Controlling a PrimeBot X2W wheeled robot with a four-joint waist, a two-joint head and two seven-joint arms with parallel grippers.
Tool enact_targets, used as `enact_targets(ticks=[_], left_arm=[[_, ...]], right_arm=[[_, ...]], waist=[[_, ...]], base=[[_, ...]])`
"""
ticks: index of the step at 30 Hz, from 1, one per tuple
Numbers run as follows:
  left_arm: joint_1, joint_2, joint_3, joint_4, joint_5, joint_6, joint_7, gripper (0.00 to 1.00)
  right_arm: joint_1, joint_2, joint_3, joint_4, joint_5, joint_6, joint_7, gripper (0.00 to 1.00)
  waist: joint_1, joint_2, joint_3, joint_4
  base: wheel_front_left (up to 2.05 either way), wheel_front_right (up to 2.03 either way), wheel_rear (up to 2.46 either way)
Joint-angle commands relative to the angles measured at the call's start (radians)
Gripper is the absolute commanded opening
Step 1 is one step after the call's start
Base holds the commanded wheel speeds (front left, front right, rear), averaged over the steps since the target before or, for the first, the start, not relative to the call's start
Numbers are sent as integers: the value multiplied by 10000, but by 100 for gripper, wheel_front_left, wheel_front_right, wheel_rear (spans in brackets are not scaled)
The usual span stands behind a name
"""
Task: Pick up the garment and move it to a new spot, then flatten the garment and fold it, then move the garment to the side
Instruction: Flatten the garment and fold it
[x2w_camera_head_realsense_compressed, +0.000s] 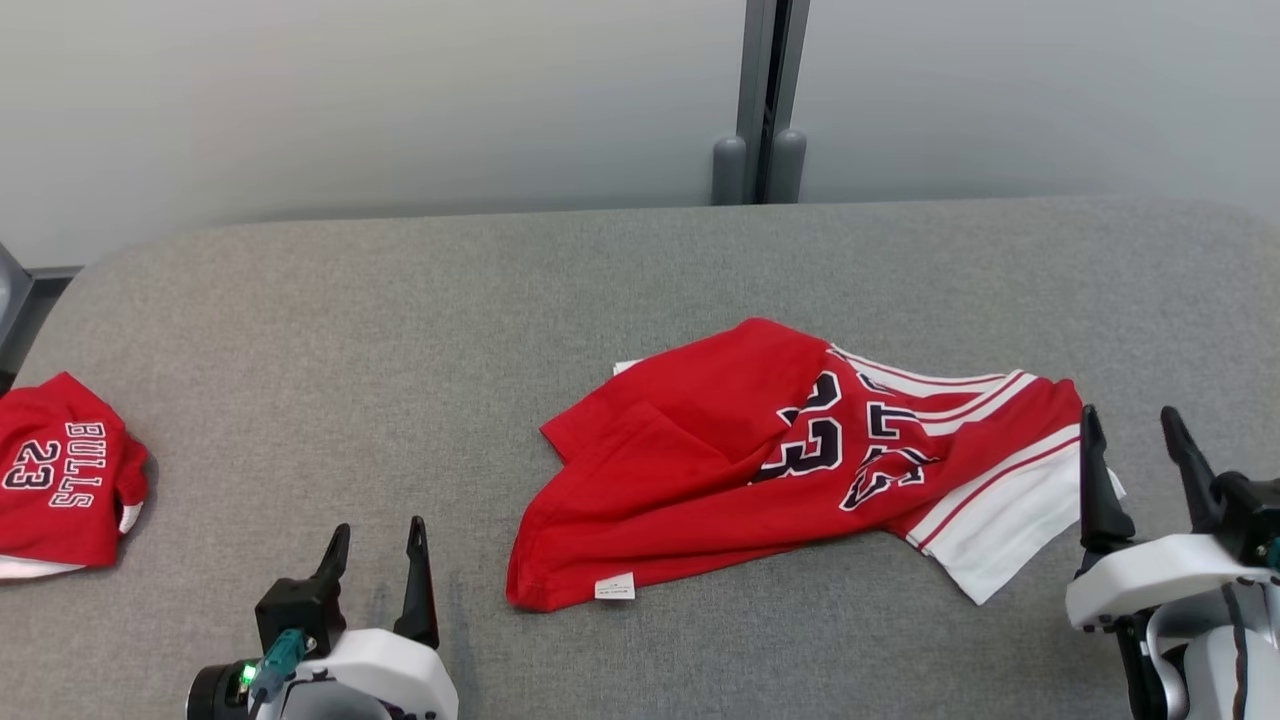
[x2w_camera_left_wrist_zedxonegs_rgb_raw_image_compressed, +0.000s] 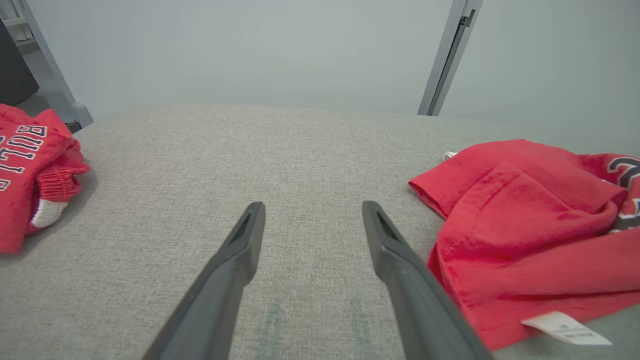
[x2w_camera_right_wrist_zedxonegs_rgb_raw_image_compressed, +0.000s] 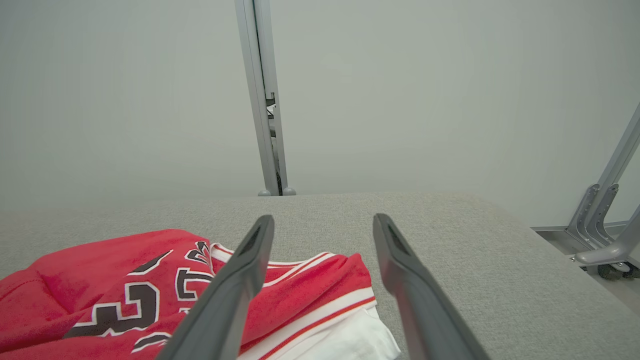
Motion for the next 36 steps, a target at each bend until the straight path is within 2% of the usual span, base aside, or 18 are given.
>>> enact_targets(ticks=[1,15,25,36], left_arm=[[168,41,58,-87,145,39,-7,100],[1227,43,146,-586,249,182,-7,100],[1273,41,124,-639,366,53,-7,100],[765,41,-974,-263,-730,-870,-7,100]], right_arm=[[180,-58,59,-66,45,-2,-1,100],[1195,-53,624,-14,278,-2,-2,100],[1343,-55,803,-45,363,-2,-1,100],[1012,-56,747,213,106,-2,-2,100]], waist=[[0,0,-205,3],[0,0,-1018,-102],[0,0,-956,-89],[0,0,-114,-245]], base=[[0,0,0],[0,0,0],[0,0,0],[0,0,0]])
